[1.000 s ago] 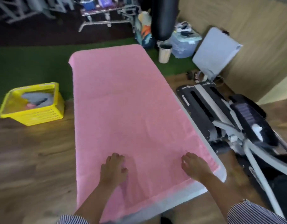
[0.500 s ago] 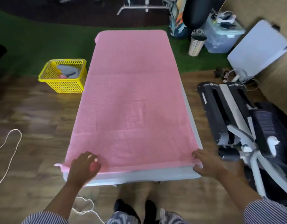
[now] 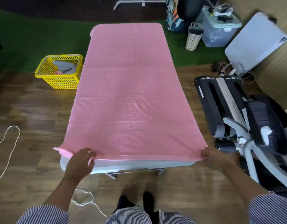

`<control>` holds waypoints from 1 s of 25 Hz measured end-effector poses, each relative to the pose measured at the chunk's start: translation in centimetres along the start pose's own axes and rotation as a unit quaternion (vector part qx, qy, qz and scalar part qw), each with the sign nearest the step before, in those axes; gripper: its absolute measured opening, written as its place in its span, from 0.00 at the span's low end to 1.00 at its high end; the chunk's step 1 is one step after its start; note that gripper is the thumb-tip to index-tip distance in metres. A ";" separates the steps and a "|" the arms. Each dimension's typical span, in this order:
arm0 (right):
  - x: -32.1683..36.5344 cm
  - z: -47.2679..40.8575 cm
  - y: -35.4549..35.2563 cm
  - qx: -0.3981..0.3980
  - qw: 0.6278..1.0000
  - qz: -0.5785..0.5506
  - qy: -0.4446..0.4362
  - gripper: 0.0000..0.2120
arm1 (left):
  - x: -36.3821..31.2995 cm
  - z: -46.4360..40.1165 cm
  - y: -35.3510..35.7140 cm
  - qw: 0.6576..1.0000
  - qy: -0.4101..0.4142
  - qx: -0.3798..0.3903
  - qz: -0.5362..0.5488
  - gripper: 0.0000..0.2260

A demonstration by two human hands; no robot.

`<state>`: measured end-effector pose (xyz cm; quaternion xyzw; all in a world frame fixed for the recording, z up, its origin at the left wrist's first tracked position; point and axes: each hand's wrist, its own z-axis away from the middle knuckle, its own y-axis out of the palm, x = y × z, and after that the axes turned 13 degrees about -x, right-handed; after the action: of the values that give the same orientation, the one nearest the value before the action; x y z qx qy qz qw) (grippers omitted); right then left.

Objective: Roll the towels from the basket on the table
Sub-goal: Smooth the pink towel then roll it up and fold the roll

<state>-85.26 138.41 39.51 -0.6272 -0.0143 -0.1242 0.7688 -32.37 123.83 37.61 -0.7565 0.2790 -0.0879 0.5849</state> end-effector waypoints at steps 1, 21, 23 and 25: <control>0.5 0.4 0.1 -0.022 1.000 -0.019 0.001 0.09 | 0.5 0.6 -0.1 1.000 -0.002 -0.008 -0.014 0.14; 4.2 2.7 1.7 -0.199 0.970 -0.135 0.045 0.15 | 6.4 5.1 -1.2 0.996 -0.037 -0.073 -0.032 0.12; 3.9 3.1 1.6 -0.200 0.965 -0.151 0.077 0.20 | 6.0 5.7 -1.4 0.993 -0.048 -0.105 -0.020 0.11; 4.2 3.3 1.0 -0.177 0.959 -0.181 0.125 0.19 | 6.0 6.0 -1.4 0.993 -0.040 -0.112 -0.020 0.10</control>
<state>-80.55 141.07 40.02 -0.7196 -0.0087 -0.3390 0.6060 -24.12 125.94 35.98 -0.8257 0.2481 -0.0371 0.5053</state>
